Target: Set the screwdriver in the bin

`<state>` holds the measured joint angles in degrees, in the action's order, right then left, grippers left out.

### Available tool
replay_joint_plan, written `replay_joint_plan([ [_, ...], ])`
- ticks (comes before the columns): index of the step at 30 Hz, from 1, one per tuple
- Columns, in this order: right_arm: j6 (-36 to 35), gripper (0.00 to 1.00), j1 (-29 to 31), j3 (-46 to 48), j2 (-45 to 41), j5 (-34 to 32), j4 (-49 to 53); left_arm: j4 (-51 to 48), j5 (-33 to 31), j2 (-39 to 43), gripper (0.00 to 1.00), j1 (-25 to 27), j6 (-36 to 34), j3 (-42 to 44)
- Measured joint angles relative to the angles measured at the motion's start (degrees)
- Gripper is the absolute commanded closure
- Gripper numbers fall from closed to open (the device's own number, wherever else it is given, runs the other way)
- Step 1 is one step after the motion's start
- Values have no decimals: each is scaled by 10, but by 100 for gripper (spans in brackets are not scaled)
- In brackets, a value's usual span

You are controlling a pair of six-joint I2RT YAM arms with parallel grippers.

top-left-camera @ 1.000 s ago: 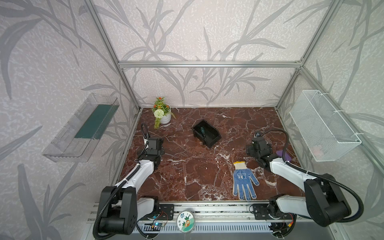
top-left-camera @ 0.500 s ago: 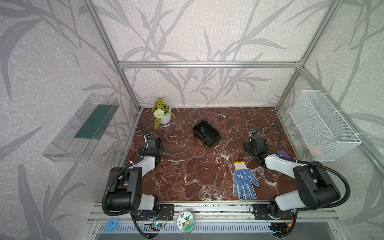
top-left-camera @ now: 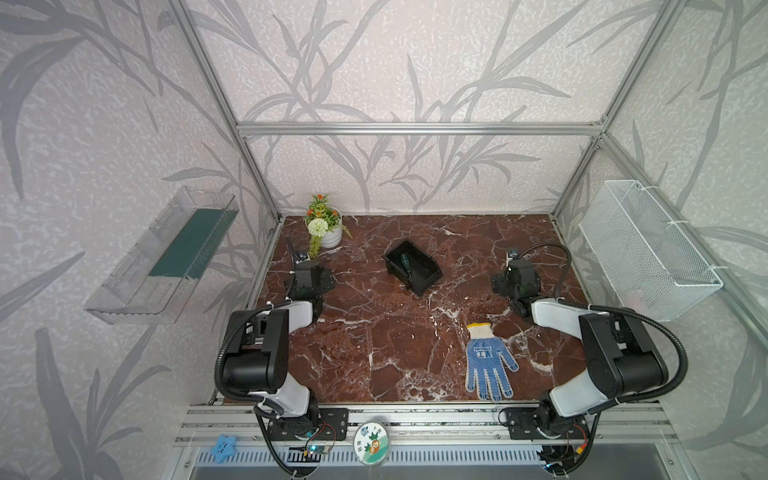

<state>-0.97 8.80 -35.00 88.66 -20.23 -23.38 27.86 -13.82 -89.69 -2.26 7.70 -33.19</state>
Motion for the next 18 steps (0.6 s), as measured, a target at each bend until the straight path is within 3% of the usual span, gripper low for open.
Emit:
replay_joint_plan([
  [8,7,1,-16,66,-34,70,-63,200,113,6,1,-1,-44,143],
  [18,-20,1,-13,111,-28,148,-156,279,148,2,1,2,-64,145],
])
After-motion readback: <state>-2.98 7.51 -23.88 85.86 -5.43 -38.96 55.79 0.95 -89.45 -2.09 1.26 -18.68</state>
